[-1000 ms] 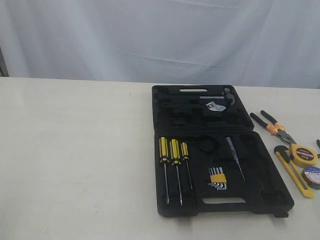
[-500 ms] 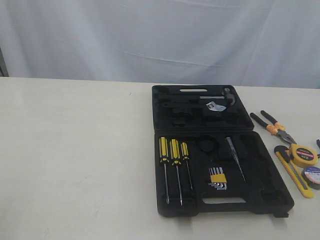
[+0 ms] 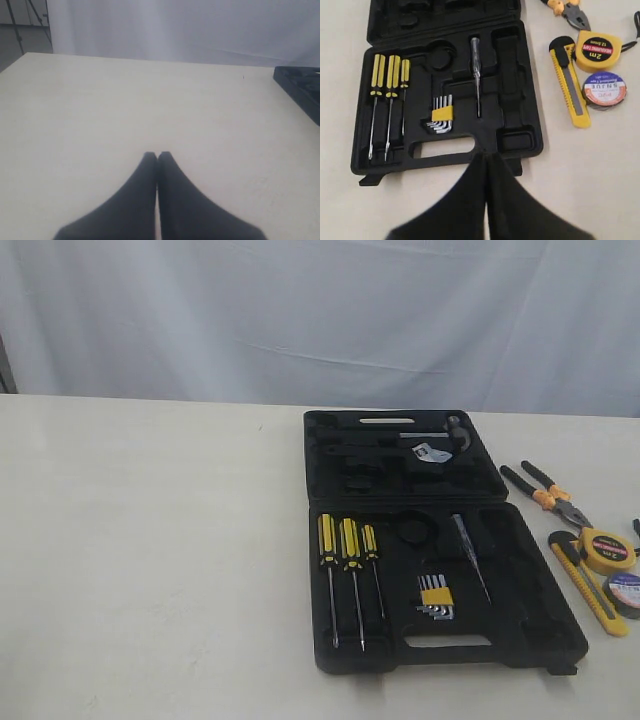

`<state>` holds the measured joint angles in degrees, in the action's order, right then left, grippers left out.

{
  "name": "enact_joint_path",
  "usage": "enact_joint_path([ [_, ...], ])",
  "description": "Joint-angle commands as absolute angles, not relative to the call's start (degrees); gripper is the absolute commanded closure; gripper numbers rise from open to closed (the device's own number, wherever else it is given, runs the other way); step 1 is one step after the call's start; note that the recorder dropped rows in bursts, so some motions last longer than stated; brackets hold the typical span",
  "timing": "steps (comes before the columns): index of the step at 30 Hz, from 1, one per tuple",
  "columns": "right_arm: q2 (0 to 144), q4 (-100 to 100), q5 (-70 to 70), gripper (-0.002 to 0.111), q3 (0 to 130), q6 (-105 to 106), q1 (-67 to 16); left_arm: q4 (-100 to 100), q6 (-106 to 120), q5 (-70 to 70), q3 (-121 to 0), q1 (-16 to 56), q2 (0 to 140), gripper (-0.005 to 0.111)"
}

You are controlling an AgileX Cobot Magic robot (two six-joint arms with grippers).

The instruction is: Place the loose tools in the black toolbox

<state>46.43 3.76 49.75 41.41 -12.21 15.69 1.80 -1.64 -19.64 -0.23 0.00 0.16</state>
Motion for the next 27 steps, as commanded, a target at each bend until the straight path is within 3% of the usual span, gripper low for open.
enact_joint_path([
  [1, 52.5, 0.6, 50.6, 0.109, 44.5, -12.4, 15.6, 1.9, -1.7, -19.6, 0.0, 0.4, 0.0, 0.107],
  [9, 83.0, 5.2, 63.6, 0.109, 67.7, 1.7, 22.8, 1.9, -1.7, -19.6, 0.0, 0.4, 0.0, 0.107],
  [14, 91.8, 5.9, 60.7, 0.109, 65.5, 3.9, 26.5, 1.9, -1.7, -19.6, 0.0, 0.4, 0.0, 0.107],
  [27, 98.6, 1.6, 47.4, 0.108, 63.2, 2.4, 26.5, 1.9, -1.7, -19.6, 0.0, 0.4, 0.0, 0.107],
])
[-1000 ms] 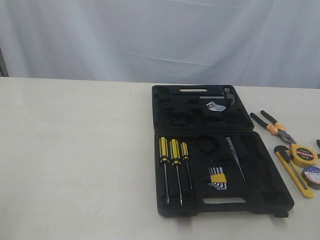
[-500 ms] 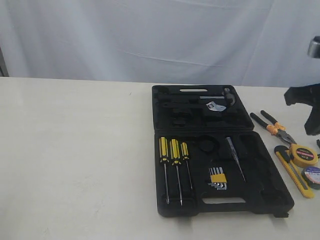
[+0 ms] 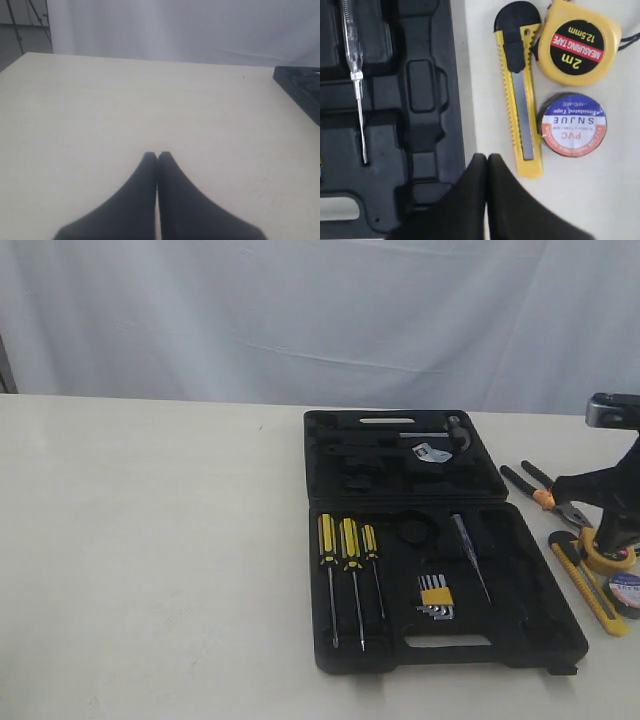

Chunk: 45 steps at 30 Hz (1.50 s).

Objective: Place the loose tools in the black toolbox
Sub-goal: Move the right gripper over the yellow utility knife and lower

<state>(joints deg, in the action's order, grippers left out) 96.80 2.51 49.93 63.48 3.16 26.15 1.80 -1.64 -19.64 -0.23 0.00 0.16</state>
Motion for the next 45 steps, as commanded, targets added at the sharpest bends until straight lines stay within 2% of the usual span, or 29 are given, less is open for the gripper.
enact_joint_path([
  [1, 99.1, 1.5, 46.7, 0.108, 63.2, 2.3, 26.5, 1.9, -1.7, -19.6, 0.0, 0.4, 0.0, 0.107],
  [20, 103.8, -0.7, 38.7, 0.108, 63.2, 2.0, 26.5, 1.9, -1.7, -19.6, 0.0, 0.4, 0.0, 0.107],
  [23, 103.8, -0.7, 38.5, 0.094, 63.2, 2.0, 26.5, 1.9, -1.7, -19.6, 0.0, 0.4, 0.0, 0.107],
  [28, 103.8, -0.7, 38.5, 0.055, 63.2, 2.0, 26.5, 1.5, -1.7, -19.6, 0.0, 0.4, 0.0, 0.107],
  [29, 103.8, -0.7, 38.5, 0.052, 63.2, 2.0, 26.5, 1.5, -1.7, -19.6, 0.0, 0.4, 0.0, 0.107],
  [45, 104.8, -0.7, 36.7, 0.051, 63.2, 1.8, 26.5, 1.5, -1.7, -19.6, 0.0, 0.4, 0.0, 0.107],
])
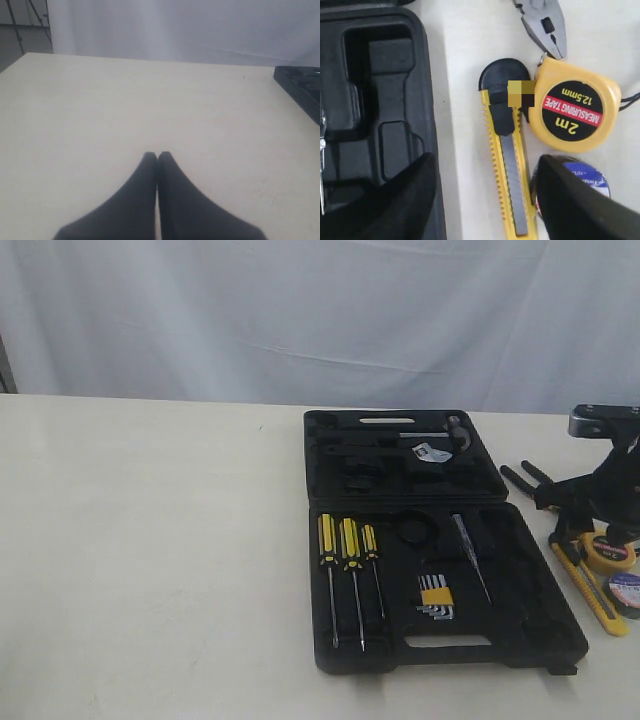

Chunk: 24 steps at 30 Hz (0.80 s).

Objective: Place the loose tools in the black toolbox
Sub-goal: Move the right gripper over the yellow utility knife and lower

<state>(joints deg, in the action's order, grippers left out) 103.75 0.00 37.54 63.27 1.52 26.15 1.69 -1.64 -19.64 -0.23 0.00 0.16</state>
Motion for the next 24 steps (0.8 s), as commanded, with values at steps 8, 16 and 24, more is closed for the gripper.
enact_joint_path([
  [8, 108.4, -0.7, 35.9, 0.051, 63.2, 1.5, 26.5, 1.5, -1.7, -19.6, 0.0, 0.4, 0.0, 0.107],
  [16, 111.0, -0.7, 34.7, 0.051, 63.2, 1.4, 26.5, 1.5, -1.7, -19.6, 0.0, 0.4, 0.0, 0.107],
  [24, 113.2, -0.7, 34.3, 0.051, 63.2, 1.4, 26.5, 1.5, -1.7, -19.6, 0.0, 0.4, 0.0, 0.107],
])
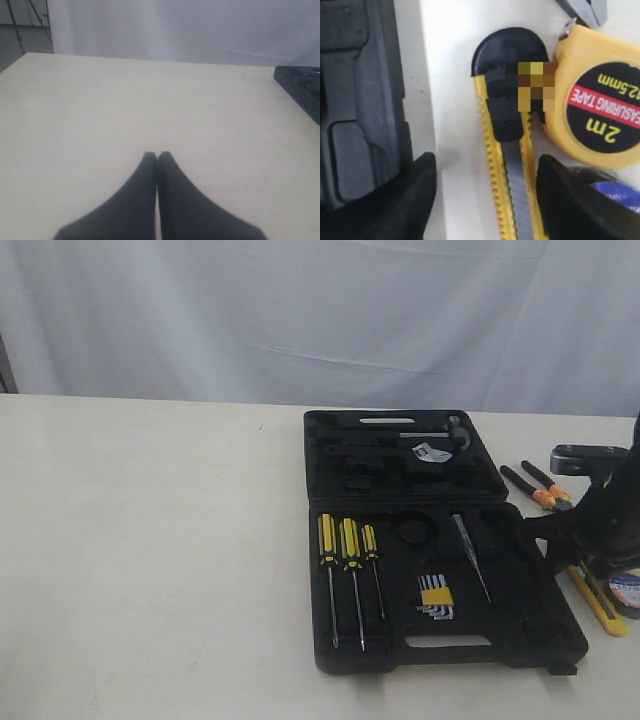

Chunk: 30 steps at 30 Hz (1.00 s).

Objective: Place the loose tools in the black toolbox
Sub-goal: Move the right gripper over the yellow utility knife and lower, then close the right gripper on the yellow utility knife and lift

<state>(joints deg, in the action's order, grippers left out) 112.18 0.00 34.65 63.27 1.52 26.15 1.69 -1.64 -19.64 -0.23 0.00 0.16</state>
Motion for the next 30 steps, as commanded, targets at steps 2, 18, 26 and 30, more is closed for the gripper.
enact_joint_path([
  [2, 113.6, -0.7, 34.3, 0.051, 63.2, 1.4, 26.5, 1.5, -1.7, -19.6, 0.0, 0.4, 0.0, 0.107],
  [18, 114.2, -2.2, 34.6, 0.107, 63.2, 1.4, 26.5, 1.5, -1.7, -19.6, 0.0, 0.4, 0.0, 0.107],
  [26, 108.3, -1.4, 35.2, 0.109, 63.2, 0.8, 26.5, 1.5, -1.7, -19.6, 0.0, 0.4, 0.0, 0.107],
  [30, 103.1, -0.4, 36.8, 0.109, 63.2, -1.0, 26.4, 1.5, -1.7, -19.6, 0.0, 0.4, 0.0, 0.107],
])
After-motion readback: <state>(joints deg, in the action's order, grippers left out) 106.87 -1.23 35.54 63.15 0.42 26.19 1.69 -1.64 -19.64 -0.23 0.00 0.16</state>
